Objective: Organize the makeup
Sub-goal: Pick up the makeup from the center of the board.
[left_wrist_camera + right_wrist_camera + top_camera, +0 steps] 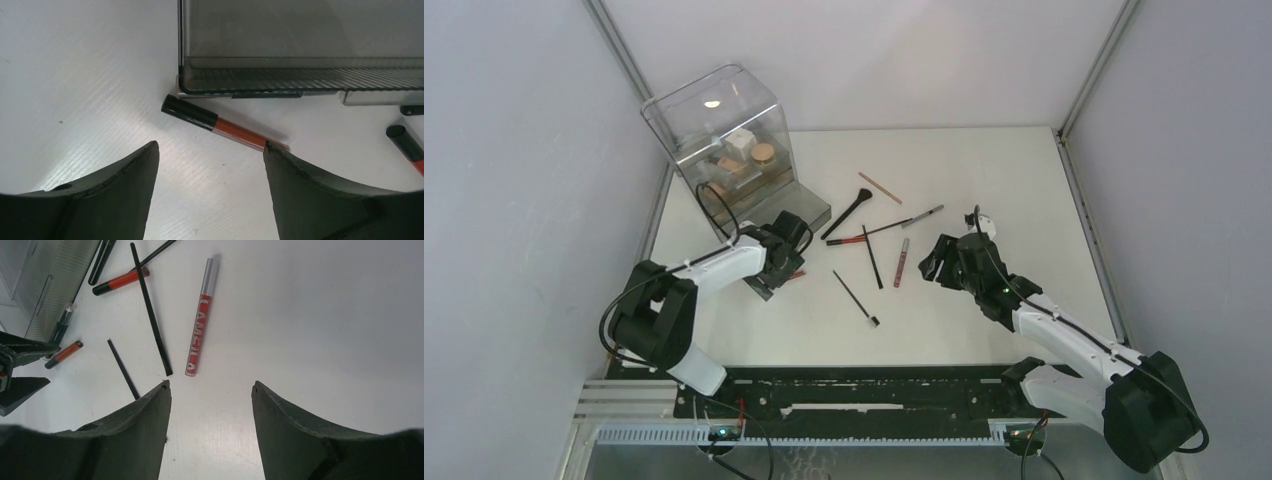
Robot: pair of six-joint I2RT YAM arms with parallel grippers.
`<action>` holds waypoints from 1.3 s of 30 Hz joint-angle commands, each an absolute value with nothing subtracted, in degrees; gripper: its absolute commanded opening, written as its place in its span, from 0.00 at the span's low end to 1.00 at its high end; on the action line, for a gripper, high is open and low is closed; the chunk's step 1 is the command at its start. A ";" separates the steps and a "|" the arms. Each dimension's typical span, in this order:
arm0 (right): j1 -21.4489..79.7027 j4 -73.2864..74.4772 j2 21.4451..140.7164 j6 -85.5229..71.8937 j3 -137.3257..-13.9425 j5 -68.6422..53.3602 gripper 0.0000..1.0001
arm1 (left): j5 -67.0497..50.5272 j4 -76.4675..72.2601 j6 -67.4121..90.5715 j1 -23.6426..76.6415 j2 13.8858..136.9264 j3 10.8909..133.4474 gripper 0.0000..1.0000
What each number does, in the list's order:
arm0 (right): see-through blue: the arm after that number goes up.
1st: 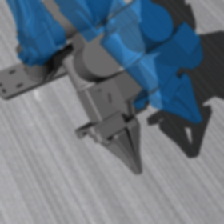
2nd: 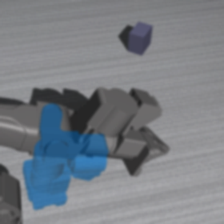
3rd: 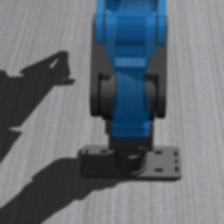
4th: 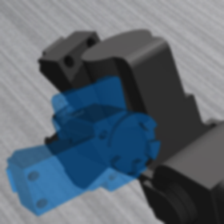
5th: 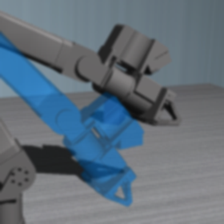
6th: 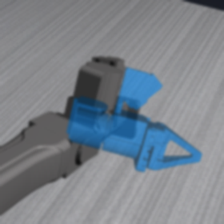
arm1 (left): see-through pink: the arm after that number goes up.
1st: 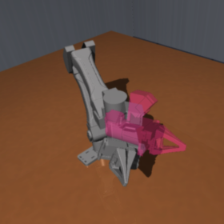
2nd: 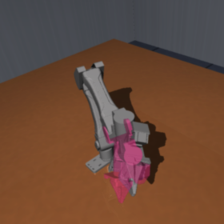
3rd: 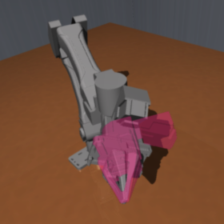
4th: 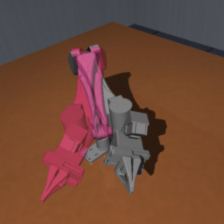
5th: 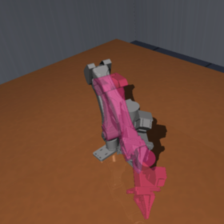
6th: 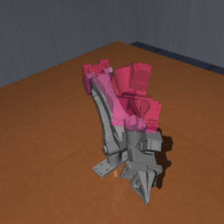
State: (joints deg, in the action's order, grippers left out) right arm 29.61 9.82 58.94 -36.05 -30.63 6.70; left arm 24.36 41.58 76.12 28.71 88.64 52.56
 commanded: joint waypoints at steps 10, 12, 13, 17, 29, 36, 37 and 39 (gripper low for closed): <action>29.00 7.22 60.87 -35.47 -30.67 5.02 0.67 | 25.32 38.91 77.82 25.76 96.48 54.40 0.70; 29.00 7.29 61.07 -35.74 -30.64 5.04 0.67 | 23.68 39.02 77.72 26.12 97.27 53.91 0.60; 29.00 7.23 61.09 -35.86 -30.57 5.03 0.67 | 23.05 38.75 77.85 26.58 97.07 53.29 0.56; 29.01 6.67 61.30 -35.98 -30.41 4.85 0.67 | 22.59 39.23 77.62 30.00 93.49 50.71 0.47; 28.84 3.74 63.46 -37.04 -30.44 2.53 0.67 | 25.58 41.30 78.36 35.60 89.54 48.39 0.23; 28.60 5.47 61.86 -36.55 -30.41 3.95 0.67 | 26.35 34.43 63.66 35.95 86.55 51.75 0.00; 28.44 5.67 61.69 -36.45 -30.41 4.03 0.67 | 27.12 32.98 57.74 35.95 85.79 52.36 0.00; 28.28 5.88 61.45 -36.39 -30.41 4.02 0.67 | 28.74 30.45 47.81 35.87 84.37 53.49 0.00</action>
State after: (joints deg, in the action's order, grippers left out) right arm 28.82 6.70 63.20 -36.34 -30.37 3.14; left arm 25.26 37.54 67.20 35.53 88.82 48.80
